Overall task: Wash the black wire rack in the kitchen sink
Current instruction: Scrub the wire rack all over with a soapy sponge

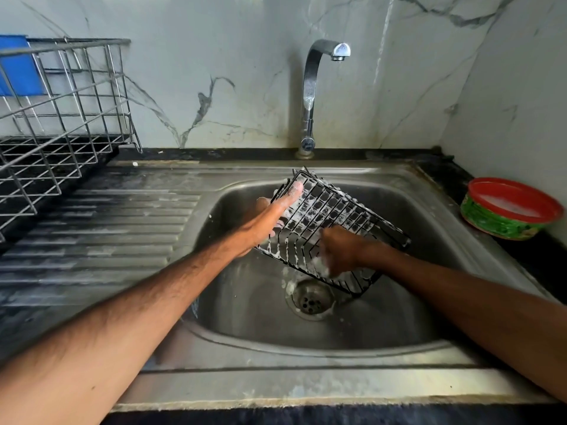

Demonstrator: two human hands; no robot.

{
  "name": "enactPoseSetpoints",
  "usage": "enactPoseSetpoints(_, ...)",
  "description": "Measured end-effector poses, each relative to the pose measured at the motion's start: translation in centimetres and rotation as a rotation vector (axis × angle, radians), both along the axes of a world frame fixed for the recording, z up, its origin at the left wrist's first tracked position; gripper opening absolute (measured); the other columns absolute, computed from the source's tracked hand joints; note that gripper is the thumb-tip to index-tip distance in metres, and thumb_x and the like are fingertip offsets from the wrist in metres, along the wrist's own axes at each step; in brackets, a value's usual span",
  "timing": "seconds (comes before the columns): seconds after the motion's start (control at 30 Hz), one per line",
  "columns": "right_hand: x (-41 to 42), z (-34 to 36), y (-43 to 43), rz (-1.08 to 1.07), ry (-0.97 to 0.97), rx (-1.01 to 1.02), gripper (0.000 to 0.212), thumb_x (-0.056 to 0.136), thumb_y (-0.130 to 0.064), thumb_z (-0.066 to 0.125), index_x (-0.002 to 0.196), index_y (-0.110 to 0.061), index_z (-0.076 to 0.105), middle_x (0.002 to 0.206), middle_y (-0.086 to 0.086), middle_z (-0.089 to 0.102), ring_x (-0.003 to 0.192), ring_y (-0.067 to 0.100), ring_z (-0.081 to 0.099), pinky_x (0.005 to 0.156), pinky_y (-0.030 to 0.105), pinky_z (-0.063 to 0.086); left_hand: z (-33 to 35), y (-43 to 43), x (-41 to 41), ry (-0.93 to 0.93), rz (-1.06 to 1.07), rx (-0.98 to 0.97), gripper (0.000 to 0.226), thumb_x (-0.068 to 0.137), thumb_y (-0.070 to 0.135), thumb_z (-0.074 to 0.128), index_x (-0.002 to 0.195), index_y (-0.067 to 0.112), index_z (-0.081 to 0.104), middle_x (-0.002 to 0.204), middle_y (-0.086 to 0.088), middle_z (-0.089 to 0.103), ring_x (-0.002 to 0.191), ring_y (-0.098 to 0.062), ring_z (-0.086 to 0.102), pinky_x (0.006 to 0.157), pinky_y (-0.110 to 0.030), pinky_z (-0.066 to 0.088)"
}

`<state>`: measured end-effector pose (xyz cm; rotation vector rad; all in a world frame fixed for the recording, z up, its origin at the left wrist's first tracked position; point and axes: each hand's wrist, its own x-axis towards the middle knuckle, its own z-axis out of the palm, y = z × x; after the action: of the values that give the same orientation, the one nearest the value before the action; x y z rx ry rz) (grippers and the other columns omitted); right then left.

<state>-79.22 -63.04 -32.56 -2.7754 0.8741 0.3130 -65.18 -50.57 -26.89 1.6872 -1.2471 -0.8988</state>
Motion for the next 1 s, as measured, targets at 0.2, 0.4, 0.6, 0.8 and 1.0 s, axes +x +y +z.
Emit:
enactPoseSetpoints(0.2, 0.2, 0.0, 0.2, -0.007, 0.058, -0.178, 0.033, 0.073, -0.013, 0.083, 0.095, -0.009, 0.058, 0.094, 0.005, 0.064, 0.091, 0.025, 0.066, 0.067, 0.027, 0.046, -0.4, -0.3, 0.3, 0.005, 0.001, -0.007, 0.059, 0.109, 0.053, 0.023, 0.162, 0.027, 0.019, 0.168, 0.007, 0.018, 0.156, -0.016, 0.018, 0.124, -0.046, 0.021)
enactPoseSetpoints(0.4, 3.4, 0.2, 1.8, -0.032, -0.443, -0.027, 0.009, 0.090, -0.006, 0.065, 0.092, -0.013, 0.071, 0.085, -0.001, 0.070, 0.070, 0.008, 0.068, 0.056, 0.018, 0.055, -1.5, -1.0, 1.3, -0.054, 0.095, 0.024, 0.090, 0.086, 0.090, 0.029, 0.154, 0.034, 0.040, 0.160, -0.003, 0.042, 0.143, -0.026, 0.043, 0.093, -0.030, 0.045)
enactPoseSetpoints(0.6, 1.3, -1.0, 0.0, 0.004, -0.181, -0.238, 0.014, 0.091, -0.011, 0.064, 0.105, -0.007, 0.062, 0.098, 0.007, 0.065, 0.090, 0.024, 0.066, 0.074, 0.031, 0.054, -1.5, -1.1, 1.2, -0.024, 0.053, -0.002, 0.088, 0.088, 0.087, 0.028, 0.157, 0.033, 0.034, 0.165, 0.004, 0.029, 0.153, -0.018, 0.029, 0.121, -0.043, 0.023)
enactPoseSetpoints(0.8, -0.5, -1.2, -0.4, 0.056, 0.285, -0.349, 0.060, 0.068, -0.019, 0.088, 0.121, -0.008, 0.062, 0.126, 0.012, 0.064, 0.116, 0.028, 0.064, 0.088, 0.036, 0.054, -1.3, -0.9, 1.1, -0.008, 0.074, -0.006, 0.085, 0.091, 0.085, 0.026, 0.158, 0.032, 0.032, 0.166, 0.005, 0.024, 0.155, -0.017, 0.023, 0.124, -0.059, 0.018)
enactPoseSetpoints(1.0, -0.1, -1.6, 0.5, 0.022, 0.230, -0.279, 0.059, 0.071, -0.016, 0.086, 0.124, -0.006, 0.061, 0.127, 0.014, 0.062, 0.116, 0.030, 0.063, 0.091, 0.037, 0.055, -1.5, -1.1, 1.7, 0.059, 0.123, -0.008, 0.069, 0.097, 0.077, 0.023, 0.157, 0.043, 0.029, 0.167, 0.008, 0.025, 0.155, -0.020, 0.022, 0.119, -0.067, 0.023)
